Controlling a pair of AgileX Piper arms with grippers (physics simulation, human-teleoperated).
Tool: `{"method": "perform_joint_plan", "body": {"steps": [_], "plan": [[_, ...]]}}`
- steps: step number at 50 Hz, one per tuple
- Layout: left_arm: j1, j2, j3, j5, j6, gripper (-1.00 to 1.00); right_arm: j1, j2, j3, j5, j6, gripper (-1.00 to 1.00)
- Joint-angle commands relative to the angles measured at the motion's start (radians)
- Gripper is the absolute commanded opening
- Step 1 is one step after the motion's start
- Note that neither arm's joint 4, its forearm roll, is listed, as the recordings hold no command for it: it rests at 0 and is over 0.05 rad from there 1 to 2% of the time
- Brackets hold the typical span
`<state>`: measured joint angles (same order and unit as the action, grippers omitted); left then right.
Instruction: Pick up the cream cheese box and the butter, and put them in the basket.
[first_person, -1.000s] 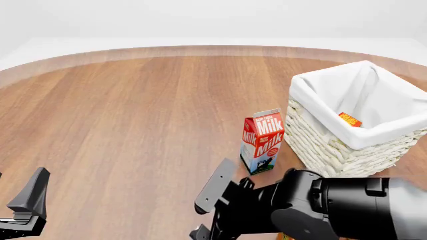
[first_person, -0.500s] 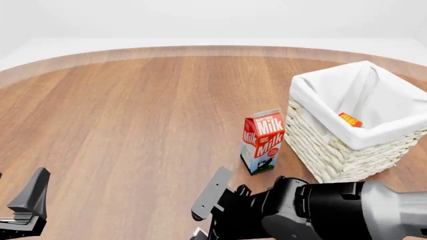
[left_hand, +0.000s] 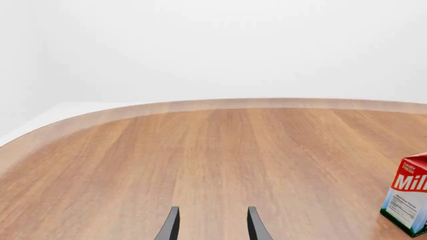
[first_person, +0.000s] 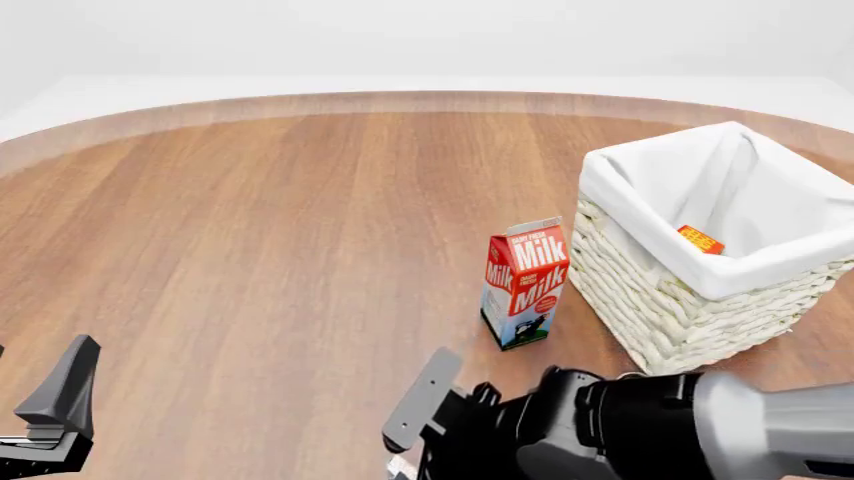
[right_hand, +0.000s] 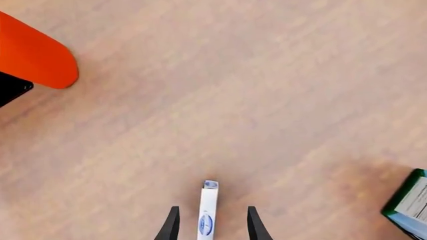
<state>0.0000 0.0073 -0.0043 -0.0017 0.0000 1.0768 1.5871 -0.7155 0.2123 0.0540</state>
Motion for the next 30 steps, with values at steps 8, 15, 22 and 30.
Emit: {"method": "perform_joint_plan", "body": {"steps": [8,15,22,30], "plan": [[0.000,0.000,0.000,0.000,0.000,1.00,0.010,0.030,0.010,-0.027,0.023,1.00],[0.000,0.000,0.000,0.000,0.000,1.00,0.015,0.047,0.013,-0.041,0.030,1.00],[0.000,0.000,0.000,0.000,0.000,1.00,0.018,0.062,0.019,-0.055,0.038,1.00],[0.000,0.000,0.000,0.000,0.000,1.00,0.014,0.061,0.024,-0.061,0.042,1.00]]}}
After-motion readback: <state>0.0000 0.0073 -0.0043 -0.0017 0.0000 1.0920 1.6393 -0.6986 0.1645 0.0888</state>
